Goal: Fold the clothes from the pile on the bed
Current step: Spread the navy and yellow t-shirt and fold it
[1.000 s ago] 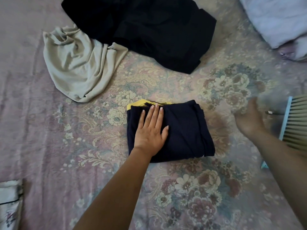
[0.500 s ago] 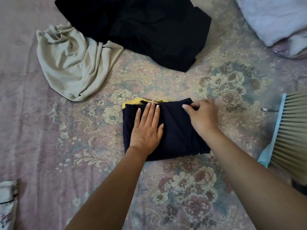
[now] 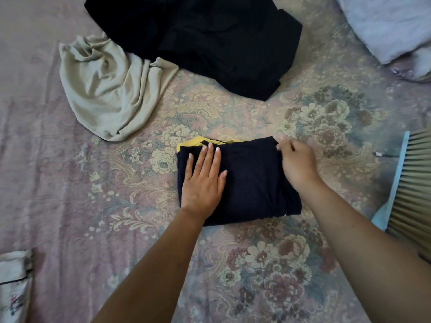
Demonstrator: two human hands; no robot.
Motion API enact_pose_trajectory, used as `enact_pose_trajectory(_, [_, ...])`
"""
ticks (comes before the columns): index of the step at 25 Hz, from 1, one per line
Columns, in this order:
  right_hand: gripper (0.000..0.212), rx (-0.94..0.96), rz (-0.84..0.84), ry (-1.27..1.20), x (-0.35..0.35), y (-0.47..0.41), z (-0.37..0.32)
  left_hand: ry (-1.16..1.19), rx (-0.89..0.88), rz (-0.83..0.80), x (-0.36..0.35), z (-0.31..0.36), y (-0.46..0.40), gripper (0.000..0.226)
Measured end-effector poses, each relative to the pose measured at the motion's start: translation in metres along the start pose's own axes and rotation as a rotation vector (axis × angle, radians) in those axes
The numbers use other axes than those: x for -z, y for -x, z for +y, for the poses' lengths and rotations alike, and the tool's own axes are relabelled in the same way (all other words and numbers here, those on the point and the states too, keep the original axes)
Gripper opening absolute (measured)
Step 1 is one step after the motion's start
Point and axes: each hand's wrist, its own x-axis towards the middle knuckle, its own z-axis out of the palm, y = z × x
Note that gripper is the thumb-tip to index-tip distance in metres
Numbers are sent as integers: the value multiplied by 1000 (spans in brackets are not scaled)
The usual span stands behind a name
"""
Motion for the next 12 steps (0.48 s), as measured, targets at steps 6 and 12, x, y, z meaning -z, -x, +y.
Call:
enact_pose_trajectory(6, [43, -10, -9, 208, 2, -27, -23, 206, 530, 152, 34, -31, -22, 36])
enact_pose_trajectory(12, [23, -149, -64, 235, -12, -37, -28, 542, 829, -56, 49, -31, -38, 29])
